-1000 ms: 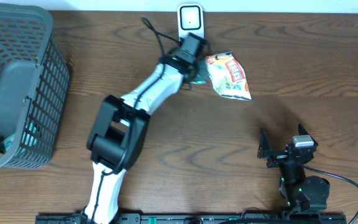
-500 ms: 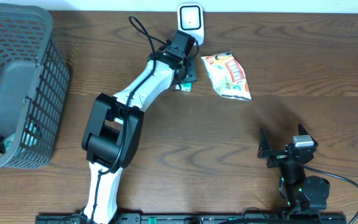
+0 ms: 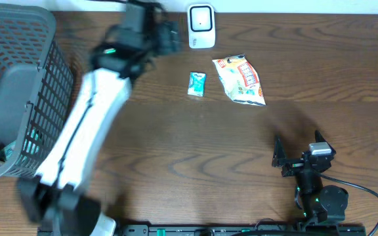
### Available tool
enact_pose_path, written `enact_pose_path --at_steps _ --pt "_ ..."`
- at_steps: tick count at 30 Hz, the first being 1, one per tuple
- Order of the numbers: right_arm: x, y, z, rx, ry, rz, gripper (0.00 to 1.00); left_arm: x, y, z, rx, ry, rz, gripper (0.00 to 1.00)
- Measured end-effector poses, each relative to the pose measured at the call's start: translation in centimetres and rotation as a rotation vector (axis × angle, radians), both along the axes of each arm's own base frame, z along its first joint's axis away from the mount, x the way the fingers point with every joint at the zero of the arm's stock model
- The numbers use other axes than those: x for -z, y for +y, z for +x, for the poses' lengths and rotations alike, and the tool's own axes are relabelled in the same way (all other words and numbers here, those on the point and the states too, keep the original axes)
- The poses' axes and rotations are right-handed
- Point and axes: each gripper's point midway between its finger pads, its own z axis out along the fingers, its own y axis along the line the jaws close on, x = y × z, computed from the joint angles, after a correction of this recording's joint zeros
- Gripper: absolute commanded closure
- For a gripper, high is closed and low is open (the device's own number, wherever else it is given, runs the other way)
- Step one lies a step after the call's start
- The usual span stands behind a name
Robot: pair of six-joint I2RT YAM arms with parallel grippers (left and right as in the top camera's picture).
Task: Scan the item barcode
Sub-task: 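Carry the tissue pack to the scanner and set it down, then reach the left gripper into the basket and grasp the green wipes pack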
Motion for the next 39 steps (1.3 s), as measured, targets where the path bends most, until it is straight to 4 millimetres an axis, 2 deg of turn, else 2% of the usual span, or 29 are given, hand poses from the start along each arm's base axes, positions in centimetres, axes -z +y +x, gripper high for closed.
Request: enact_pose_path --at_steps 1,3,5,7,9,11,12,14,16,21,25,28,35,39 --pt "0.0 0.0 0.0 0.000 -0.001 0.000 0.01 -1.8 2.3 -0.6 -0.050 -0.036 0.028 0.14" --pt "0.0 0.0 0.0 0.000 -0.001 0.000 0.01 -4.1 6.9 -1.6 -0.167 -0.076 0.090 0.13" --pt "0.0 0.0 0.0 0.000 -0.001 0.000 0.01 -5.5 12.0 -2.8 -0.304 -0.091 0.153 0.10" --pt "0.0 0.0 0.0 0.000 -0.001 0.000 0.01 -6.6 17.4 -4.2 -0.449 -0.095 0.197 0.02" --pt "0.0 0.0 0.0 0.000 -0.001 0.000 0.01 -7.1 23.0 -6.3 -0.605 -0.079 0.230 0.02" --pt "0.0 0.0 0.0 0.000 -0.001 0.000 0.01 -6.9 27.7 -8.5 -0.741 -0.044 0.242 0.02" --pt "0.0 0.0 0.0 0.000 -0.001 0.000 0.01 -6.5 29.6 -9.7 -0.803 -0.018 0.236 0.02" --pt "0.0 0.0 0.0 0.000 0.000 0.000 0.01 -5.0 32.3 -12.2 -0.884 0.067 0.218 0.02" --pt "0.0 0.0 0.0 0.000 0.000 0.000 0.01 -3.7 34.1 -14.1 -0.939 0.134 0.198 0.02" --pt "0.0 0.0 0.0 0.000 -0.001 0.000 0.01 -1.0 37.1 -16.8 -1.104 0.216 0.086 0.02" --pt "0.0 0.0 0.0 0.000 0.000 0.000 0.01 2.9 38.7 -18.8 -1.281 0.329 -0.040 0.02" --pt "0.0 0.0 0.0 0.000 -0.001 0.000 0.01 5.7 39.3 -18.9 -1.343 0.409 -0.087 0.02" --pt "0.0 0.0 0.0 0.000 -0.001 0.000 0.01 12.2 39.1 -18.8 -1.426 0.618 -0.148 0.02" --pt "0.0 0.0 0.0 0.000 -0.001 0.000 0.01 14.9 38.8 -19.2 -1.497 0.696 -0.182 0.02"
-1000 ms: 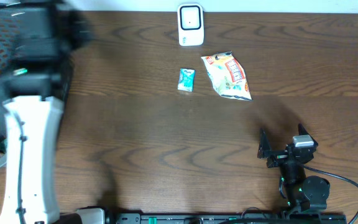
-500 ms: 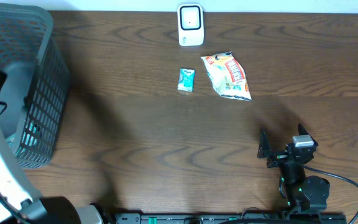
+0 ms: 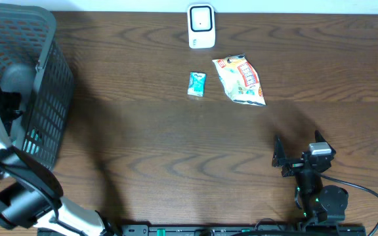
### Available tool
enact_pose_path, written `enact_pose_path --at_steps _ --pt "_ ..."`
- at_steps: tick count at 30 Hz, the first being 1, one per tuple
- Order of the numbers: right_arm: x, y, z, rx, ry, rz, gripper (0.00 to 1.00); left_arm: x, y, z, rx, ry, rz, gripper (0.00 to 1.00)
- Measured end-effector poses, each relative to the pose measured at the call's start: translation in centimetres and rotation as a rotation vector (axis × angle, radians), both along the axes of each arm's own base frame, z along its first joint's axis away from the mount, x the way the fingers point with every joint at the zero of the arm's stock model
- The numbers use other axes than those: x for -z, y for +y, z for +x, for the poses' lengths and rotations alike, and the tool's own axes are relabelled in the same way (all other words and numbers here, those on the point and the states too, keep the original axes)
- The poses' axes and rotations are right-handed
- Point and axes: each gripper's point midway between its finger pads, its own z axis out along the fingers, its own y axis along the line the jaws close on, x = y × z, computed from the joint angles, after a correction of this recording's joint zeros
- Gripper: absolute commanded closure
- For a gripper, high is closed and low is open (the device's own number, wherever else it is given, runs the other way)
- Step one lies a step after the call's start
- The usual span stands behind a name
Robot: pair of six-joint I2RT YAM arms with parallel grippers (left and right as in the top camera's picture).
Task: Scan the item barcode
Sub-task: 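Reach the left gripper into the basket and grasp the green wipes pack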
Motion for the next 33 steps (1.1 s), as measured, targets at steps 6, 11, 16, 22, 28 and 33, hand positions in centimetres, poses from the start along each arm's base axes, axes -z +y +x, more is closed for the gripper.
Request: enact_pose_path --at_steps 6,11,16,22,28,33 --pt "0.0 0.0 0.0 0.000 0.000 0.000 0.01 3.5 -0.5 -0.8 -0.122 0.010 -0.021 0.02" --pt "0.0 0.0 0.0 0.000 0.000 0.000 0.01 6.0 -0.1 -0.4 -0.180 -0.039 0.003 0.03" --pt "0.0 0.0 0.0 0.000 0.000 0.000 0.01 6.7 0.1 -0.3 -0.189 -0.053 0.022 0.02" --pt "0.0 0.0 0.0 0.000 0.000 0.000 0.01 6.6 1.1 -0.2 -0.191 -0.054 0.071 0.02" --pt "0.0 0.0 0.0 0.000 0.000 0.000 0.01 8.4 1.2 -0.5 -0.191 -0.007 0.054 0.02" --pt "0.0 0.0 0.0 0.000 0.000 0.000 0.01 10.5 1.1 -0.9 -0.186 0.047 0.036 0.50"
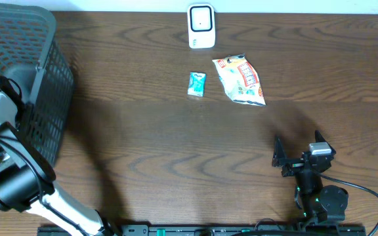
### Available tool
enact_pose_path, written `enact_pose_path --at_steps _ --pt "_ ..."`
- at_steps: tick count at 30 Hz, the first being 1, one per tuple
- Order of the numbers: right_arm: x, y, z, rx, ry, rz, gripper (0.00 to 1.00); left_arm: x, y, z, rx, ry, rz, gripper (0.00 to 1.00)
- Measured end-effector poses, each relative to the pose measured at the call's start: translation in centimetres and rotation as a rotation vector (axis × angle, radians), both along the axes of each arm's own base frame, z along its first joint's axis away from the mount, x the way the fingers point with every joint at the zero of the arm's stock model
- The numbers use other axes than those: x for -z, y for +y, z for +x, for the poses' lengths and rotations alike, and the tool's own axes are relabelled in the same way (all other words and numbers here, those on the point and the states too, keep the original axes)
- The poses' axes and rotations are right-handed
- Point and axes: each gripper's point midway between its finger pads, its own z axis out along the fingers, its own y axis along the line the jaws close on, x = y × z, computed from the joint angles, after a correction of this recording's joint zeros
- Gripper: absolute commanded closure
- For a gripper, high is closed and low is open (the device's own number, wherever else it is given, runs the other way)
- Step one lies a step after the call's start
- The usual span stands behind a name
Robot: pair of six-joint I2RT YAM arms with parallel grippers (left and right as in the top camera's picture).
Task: Scan the item barcode
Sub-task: 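Reach the left gripper into the basket and grasp the green wipes pack, then carry the wipes pack to the scanner and set it down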
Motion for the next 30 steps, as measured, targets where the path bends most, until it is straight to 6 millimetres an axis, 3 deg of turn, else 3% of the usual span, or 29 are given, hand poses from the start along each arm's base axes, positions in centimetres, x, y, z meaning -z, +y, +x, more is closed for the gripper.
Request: enact_pose_path --at_steps 1,3,4,6,8,11,14,16,19,22,25,30 --pt "0.0 0.0 0.0 0.000 0.000 0.000 0.01 0.0 0.0 0.0 0.001 0.001 0.002 0.55" --pt "0.0 0.0 0.0 0.000 0.000 0.000 0.01 0.0 0.0 -0.2 0.000 0.011 -0.001 0.76" --pt "0.0 0.0 0.0 0.000 0.000 0.000 0.01 0.0 0.0 -0.3 -0.004 0.012 0.002 0.81" --pt "0.0 0.0 0.0 0.000 0.000 0.000 0.01 -0.1 0.0 -0.4 0.014 0.023 0.002 0.81" --pt "0.0 0.0 0.0 0.000 0.000 0.000 0.01 -0.3 0.1 -0.3 0.031 0.025 0.002 0.92" --pt "0.0 0.0 0.0 0.000 0.000 0.000 0.01 -0.8 0.2 0.0 0.072 0.019 0.000 0.92" --pt "0.0 0.0 0.0 0.000 0.000 0.000 0.01 -2.9 0.6 0.9 0.105 -0.026 0.027 0.92" --pt "0.0 0.0 0.0 0.000 0.000 0.000 0.01 -6.1 1.0 1.8 0.121 -0.109 0.079 0.92" --pt "0.0 0.0 0.0 0.000 0.000 0.000 0.01 -13.6 1.5 4.1 0.153 -0.332 0.204 0.92" --pt "0.0 0.0 0.0 0.000 0.000 0.000 0.01 -21.9 0.7 5.9 0.220 -0.571 0.330 0.92" --pt "0.0 0.0 0.0 0.000 0.000 0.000 0.01 -28.4 -1.9 6.9 0.308 -0.764 0.409 0.92" --pt "0.0 0.0 0.0 0.000 0.000 0.000 0.01 -34.3 -7.8 9.0 0.478 -0.978 0.428 0.92"
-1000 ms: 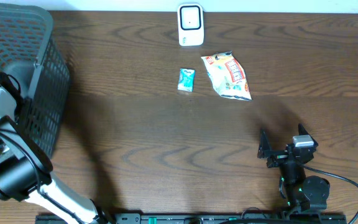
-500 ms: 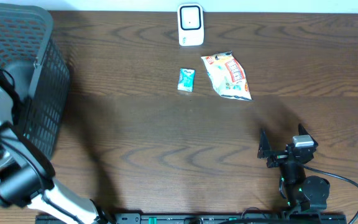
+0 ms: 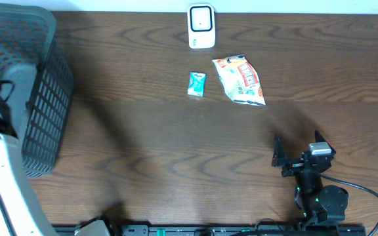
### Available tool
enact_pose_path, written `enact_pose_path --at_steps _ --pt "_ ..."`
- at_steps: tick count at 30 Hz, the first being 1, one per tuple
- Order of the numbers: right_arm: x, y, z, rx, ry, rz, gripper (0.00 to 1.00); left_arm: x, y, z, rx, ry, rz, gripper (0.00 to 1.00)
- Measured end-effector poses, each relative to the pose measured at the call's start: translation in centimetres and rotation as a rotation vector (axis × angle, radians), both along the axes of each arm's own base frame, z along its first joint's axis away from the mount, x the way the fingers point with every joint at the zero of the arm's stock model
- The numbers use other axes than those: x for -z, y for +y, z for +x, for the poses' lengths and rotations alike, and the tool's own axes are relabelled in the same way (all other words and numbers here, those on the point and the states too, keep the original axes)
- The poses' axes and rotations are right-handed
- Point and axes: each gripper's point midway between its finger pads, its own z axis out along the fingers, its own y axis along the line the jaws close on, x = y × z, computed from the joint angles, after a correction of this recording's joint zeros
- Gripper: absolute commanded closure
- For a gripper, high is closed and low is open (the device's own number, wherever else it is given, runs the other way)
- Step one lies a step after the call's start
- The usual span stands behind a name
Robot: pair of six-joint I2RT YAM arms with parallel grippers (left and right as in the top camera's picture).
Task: Scan the item barcode
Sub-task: 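Carry the wipes pack to the scanner and set it down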
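The white barcode scanner [image 3: 201, 27] stands at the back centre of the table. In front of it lie a small teal packet [image 3: 196, 84] and a white-and-orange snack bag [image 3: 241, 80]. My left arm rises along the left edge and its dark wrist end hangs over the inside of the grey mesh basket [image 3: 44, 98]. Its fingers are hidden. My right gripper [image 3: 296, 149] is parked at the front right with its fingers apart and nothing between them, far from both items.
The basket fills the back left corner, and its contents are hidden by my left arm. A black cable [image 3: 366, 196] loops beside the right arm's base. Bare wood lies between the basket and the items.
My left arm's wrist has moved farther back and to the left over the basket. The packet, snack bag, scanner and right arm have not moved.
At first my left arm was stretched across the table with its gripper beside the scanner. By the following moment it was at the left, over the basket, where it has stayed while shifting a little. The two items on the table have not moved.
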Motion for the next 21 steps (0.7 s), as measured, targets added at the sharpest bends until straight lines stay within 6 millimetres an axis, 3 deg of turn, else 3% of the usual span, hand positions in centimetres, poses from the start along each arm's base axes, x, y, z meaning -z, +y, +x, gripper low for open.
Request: enact_pose_path --at_steps 5,8,11,14,17,21 --pt "0.0 0.0 0.0 0.000 0.000 0.000 0.01 -2.1 -9.0 4.1 0.294 -0.092 0.008 0.92" --pt "0.0 0.0 0.0 0.000 0.000 0.000 0.01 -2.7 -16.2 6.3 0.515 -0.126 0.038 0.92" --pt "0.0 0.0 0.0 0.000 0.000 0.000 0.01 -2.1 -23.7 7.6 0.736 -0.119 0.109 0.92" --pt "0.0 0.0 0.0 0.000 0.000 0.000 0.01 0.8 -30.2 8.6 0.924 -0.053 0.196 0.92" --pt "0.0 0.0 0.0 0.000 0.000 0.000 0.01 6.3 -35.8 9.7 1.085 0.064 0.266 0.92" --pt "0.0 0.0 0.0 0.000 0.000 0.000 0.01 14.6 -40.1 10.9 1.215 0.230 0.312 0.92"
